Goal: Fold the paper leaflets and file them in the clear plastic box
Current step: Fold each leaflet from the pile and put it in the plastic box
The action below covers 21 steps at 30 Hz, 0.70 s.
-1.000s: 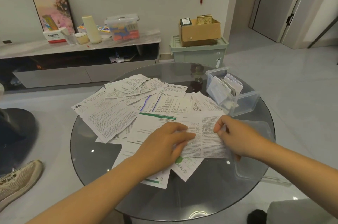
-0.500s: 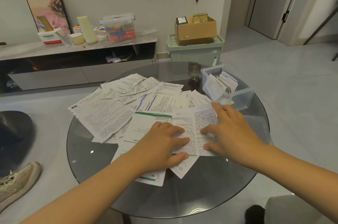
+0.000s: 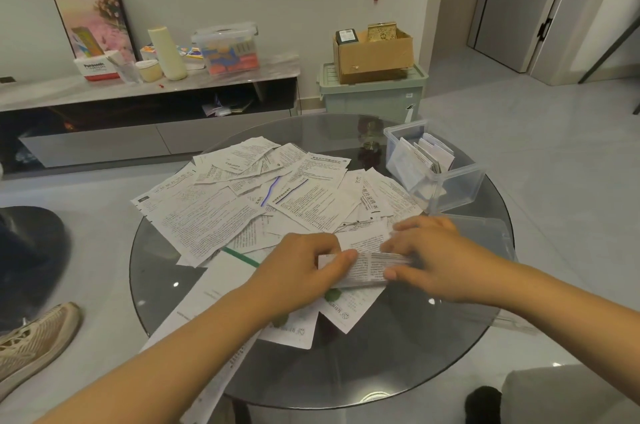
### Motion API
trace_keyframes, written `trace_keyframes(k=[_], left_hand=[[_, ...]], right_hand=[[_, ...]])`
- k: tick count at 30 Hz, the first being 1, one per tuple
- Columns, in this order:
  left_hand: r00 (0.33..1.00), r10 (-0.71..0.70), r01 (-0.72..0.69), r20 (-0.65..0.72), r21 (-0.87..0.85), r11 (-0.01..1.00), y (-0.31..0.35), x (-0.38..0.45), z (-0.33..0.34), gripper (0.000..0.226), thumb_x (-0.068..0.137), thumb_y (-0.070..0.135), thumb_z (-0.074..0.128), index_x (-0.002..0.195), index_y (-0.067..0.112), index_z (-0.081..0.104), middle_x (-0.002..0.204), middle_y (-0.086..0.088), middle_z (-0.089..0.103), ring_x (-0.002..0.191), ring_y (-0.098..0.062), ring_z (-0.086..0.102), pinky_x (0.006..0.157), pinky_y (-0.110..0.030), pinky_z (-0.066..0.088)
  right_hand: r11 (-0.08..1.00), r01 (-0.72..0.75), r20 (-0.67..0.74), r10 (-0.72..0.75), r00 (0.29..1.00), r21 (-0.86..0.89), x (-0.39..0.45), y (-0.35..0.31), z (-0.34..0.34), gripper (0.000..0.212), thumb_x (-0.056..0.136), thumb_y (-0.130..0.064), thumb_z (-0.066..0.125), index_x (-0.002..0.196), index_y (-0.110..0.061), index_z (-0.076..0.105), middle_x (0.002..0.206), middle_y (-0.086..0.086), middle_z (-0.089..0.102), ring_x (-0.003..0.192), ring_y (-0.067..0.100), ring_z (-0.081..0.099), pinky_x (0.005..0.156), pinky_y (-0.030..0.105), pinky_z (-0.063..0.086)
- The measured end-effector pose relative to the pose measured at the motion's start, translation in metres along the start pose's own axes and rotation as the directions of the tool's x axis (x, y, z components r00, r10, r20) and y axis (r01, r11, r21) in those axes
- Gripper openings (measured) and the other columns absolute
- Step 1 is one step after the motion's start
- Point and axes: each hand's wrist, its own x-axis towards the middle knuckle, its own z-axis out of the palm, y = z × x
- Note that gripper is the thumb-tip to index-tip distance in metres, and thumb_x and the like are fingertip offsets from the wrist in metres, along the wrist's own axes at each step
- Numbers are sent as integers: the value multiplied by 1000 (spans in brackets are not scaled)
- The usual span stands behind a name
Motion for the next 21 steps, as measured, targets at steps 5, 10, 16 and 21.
trace_keyframes(k=[5,10,16,21], left_hand=[[993,-109,108,-43,-29,994,-5,5,-2,24,79,32,73,73,28,50,69,13,60,58,2,52,52,-11,37],[978,-181,179,-103,-33,983,-7,5,1,42,79,24,74,111,31,48,102,15,55,93,0,54,75,-8,41],[997,-23,46,-80,302,952,-7,7,1,47,83,29,69,126,31,51,120,9,36,114,-7,32,101,-20,27],[998,20,-41,59,369,928,-7,6,2,37,80,52,65,111,33,63,105,14,37,108,-6,35,98,-24,20]], right_hand=[[974,-46,-110,72,991,223,7,0,-2,25,88,-39,59,69,-31,44,71,-13,54,68,2,50,57,17,37],[947,-115,-152,166,974,301,22,1,6,41,81,-37,68,114,-28,46,79,-15,53,78,10,55,68,26,44],[998,-62,-188,60,980,-6,31,-4,13,57,84,-40,64,136,-41,39,139,-6,31,128,16,28,105,34,28],[991,5,-138,-23,990,-133,31,-4,16,46,94,-41,46,138,-36,39,139,-14,41,127,12,30,101,29,19]])
